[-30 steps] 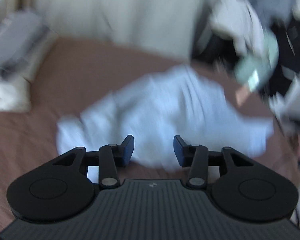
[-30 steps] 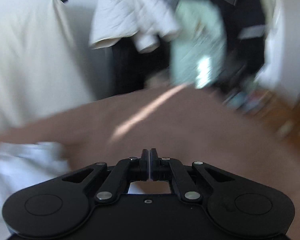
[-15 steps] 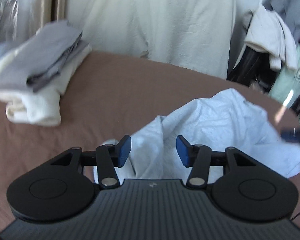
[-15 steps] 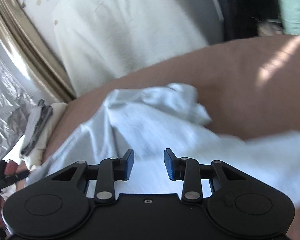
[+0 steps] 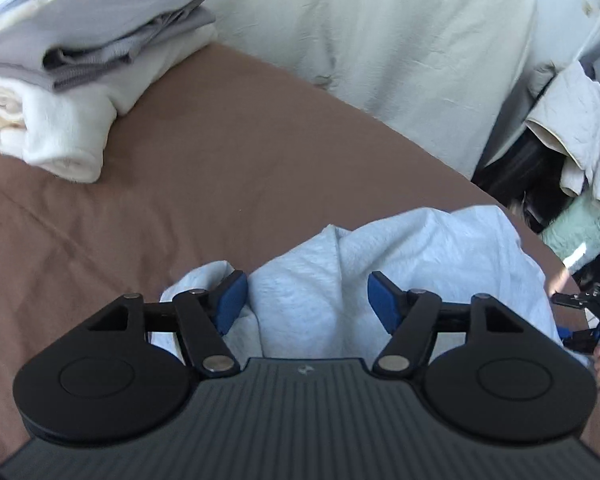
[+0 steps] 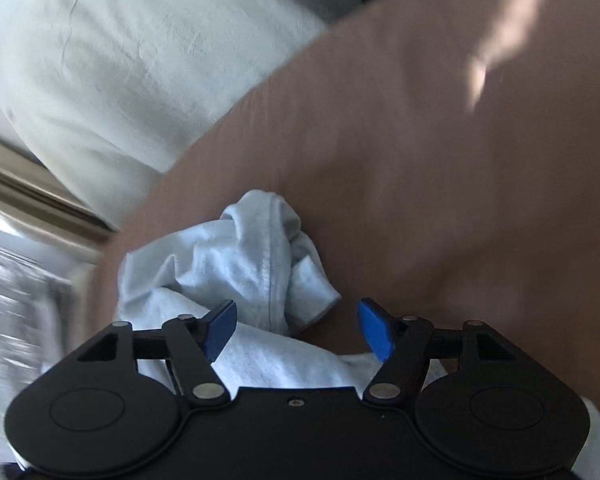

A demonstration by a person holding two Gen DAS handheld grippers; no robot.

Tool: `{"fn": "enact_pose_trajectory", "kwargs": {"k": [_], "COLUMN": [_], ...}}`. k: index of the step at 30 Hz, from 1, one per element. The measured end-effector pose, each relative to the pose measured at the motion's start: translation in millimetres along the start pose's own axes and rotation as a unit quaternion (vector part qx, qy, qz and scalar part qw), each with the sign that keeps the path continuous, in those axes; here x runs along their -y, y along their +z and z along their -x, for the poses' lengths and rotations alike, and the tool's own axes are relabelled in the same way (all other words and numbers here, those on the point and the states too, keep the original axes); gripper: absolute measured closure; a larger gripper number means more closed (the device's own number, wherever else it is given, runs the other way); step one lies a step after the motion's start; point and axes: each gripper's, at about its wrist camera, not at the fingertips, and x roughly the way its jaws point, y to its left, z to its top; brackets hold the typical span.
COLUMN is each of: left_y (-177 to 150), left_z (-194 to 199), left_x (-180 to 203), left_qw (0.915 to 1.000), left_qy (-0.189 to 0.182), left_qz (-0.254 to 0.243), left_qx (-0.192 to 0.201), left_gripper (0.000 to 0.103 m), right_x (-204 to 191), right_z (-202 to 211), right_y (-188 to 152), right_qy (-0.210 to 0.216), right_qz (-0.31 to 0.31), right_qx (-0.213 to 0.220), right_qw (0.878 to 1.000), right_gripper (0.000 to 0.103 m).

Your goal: Fold clothes

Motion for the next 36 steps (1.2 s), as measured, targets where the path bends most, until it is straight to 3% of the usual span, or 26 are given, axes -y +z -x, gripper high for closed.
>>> {"fn": "enact_pose_trajectory", "kwargs": {"k": [4, 7, 8, 9, 10, 11, 12, 15, 17, 19, 21, 23, 27, 31, 34, 36], "left_y": [-3, -7, -7, -8, -8, -9, -9, -16, -21, -20, -20, -18, -18, -22, -25, -25], "left_z": [-16, -18, -19, -20, -22, -23, -23, -18, -14, -7, 3, 14, 28, 33, 32, 26], "left_x": [4, 4, 4, 4, 3, 1, 0, 22, 35, 33, 32, 34, 35, 38, 36, 36], "left_qw": [0.9997, 0.9998, 0.9998, 0.9997, 0.9996, 0.9996, 0.9997, 0.9934, 0.9869, 0.9921, 0.9916, 0.9908, 0.9914, 0.9859, 0.9863, 0.987], "left_qy": [-0.007, -0.01, -0.009, -0.007, -0.005, -0.004, -0.002, 0.049, 0.067, 0.049, 0.037, 0.029, 0.021, 0.053, 0.039, 0.043], "left_qz": [-0.015, -0.012, -0.016, -0.02, -0.02, -0.017, -0.015, -0.104, -0.145, -0.114, -0.119, -0.125, -0.117, -0.147, -0.151, -0.148], "left_qx": [-0.016, -0.011, -0.012, -0.013, -0.018, -0.021, -0.018, 0.008, 0.02, 0.021, 0.034, 0.043, 0.056, 0.06, 0.053, 0.045], "left_gripper": [0.037, 0.04, 0.045, 0.069, 0.085, 0.086, 0.089, 0.089, 0.09, 0.09, 0.09, 0.09, 0.09, 0.09, 0.09, 0.09], "right_x": [1, -14, -19, -24, -29, -34, -39, -65, -88, -105, -120, -116, -72, -58, -63, -59], "right_z": [-9, -25, -30, -34, -35, -34, -33, -11, 6, 21, 36, 38, 32, 27, 34, 47], "right_y": [9, 5, 1, -4, -9, -15, -20, -34, -45, -63, -83, -104, -135, -141, -121, -103], "right_qy": [0.085, 0.076, 0.071, 0.066, 0.07, 0.08, 0.09, 0.148, 0.198, 0.227, 0.251, 0.221, 0.136, 0.09, 0.114, 0.162], "right_qz": [0.029, 0.064, 0.087, 0.109, 0.133, 0.158, 0.182, 0.234, 0.254, 0.26, 0.263, 0.247, 0.228, 0.248, 0.226, 0.201], "right_qx": [0.011, 0.011, 0.018, 0.025, 0.031, 0.036, 0.04, 0.063, 0.06, -0.004, -0.081, -0.145, -0.203, -0.241, -0.213, -0.173], "right_qw": [0.996, 0.995, 0.994, 0.992, 0.988, 0.984, 0.978, 0.959, 0.945, 0.938, 0.928, 0.932, 0.942, 0.934, 0.944, 0.951], "right_gripper": [0.029, 0.029, 0.028, 0.034, 0.043, 0.074, 0.09, 0.092, 0.092, 0.092, 0.092, 0.092, 0.092, 0.092, 0.078, 0.044]}}
